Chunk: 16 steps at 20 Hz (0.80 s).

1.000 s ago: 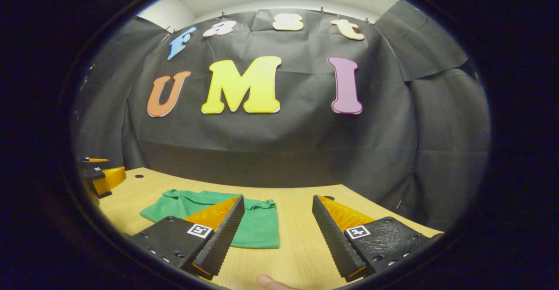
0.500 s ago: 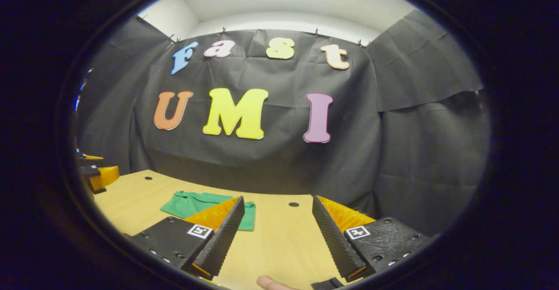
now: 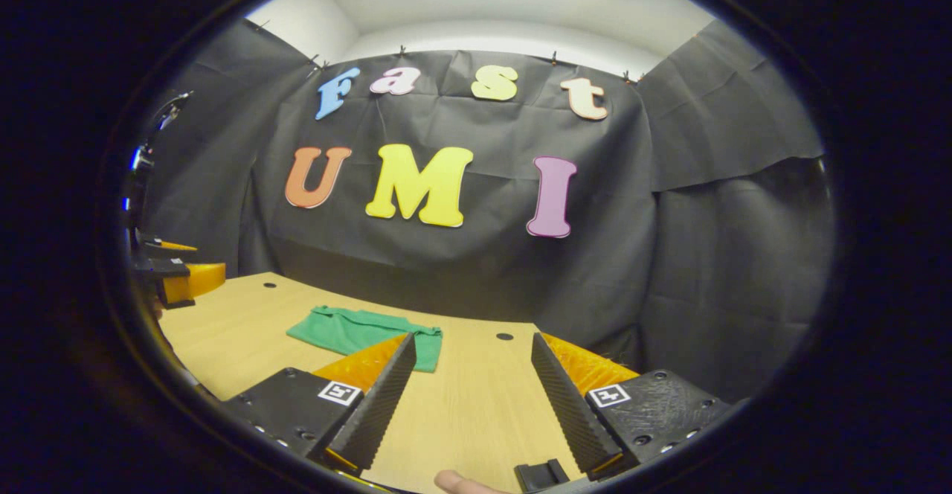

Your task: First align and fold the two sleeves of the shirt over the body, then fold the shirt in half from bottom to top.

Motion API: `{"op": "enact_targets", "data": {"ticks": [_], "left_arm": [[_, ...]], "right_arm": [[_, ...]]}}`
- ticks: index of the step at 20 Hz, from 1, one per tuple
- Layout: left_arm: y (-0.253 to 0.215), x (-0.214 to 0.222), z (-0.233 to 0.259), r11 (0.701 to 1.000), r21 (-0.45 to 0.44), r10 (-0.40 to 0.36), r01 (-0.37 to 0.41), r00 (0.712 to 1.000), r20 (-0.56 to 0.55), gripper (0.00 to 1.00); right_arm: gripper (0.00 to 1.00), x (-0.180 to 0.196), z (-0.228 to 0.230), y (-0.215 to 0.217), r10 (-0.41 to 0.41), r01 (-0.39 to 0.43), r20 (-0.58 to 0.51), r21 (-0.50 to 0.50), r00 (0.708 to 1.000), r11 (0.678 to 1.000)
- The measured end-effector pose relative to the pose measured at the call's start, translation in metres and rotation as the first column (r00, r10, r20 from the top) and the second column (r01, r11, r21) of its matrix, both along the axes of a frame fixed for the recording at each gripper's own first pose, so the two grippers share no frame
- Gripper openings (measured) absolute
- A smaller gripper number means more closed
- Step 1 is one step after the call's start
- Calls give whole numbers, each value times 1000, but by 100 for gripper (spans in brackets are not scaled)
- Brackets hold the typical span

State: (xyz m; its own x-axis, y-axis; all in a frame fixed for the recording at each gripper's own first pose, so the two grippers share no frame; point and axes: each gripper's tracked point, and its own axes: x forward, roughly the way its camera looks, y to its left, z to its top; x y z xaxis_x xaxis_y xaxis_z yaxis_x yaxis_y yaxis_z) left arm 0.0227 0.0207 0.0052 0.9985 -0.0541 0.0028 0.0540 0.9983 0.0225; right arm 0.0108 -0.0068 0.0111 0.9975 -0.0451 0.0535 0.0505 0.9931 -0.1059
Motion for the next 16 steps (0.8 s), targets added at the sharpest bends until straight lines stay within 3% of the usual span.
{"op": "enact_targets", "data": {"ticks": [6, 16], "left_arm": [[-10, 2, -7, 1000, 5, -11, 11, 1000, -8, 100], [-4, 8, -14, 1000, -5, 6, -6, 1000, -23, 100]], "right_arm": [[96, 7, -11, -6, -11, 11, -31, -5, 999, 1000], [95, 13, -26, 25, 63, -63, -65, -2, 996, 998]]}}
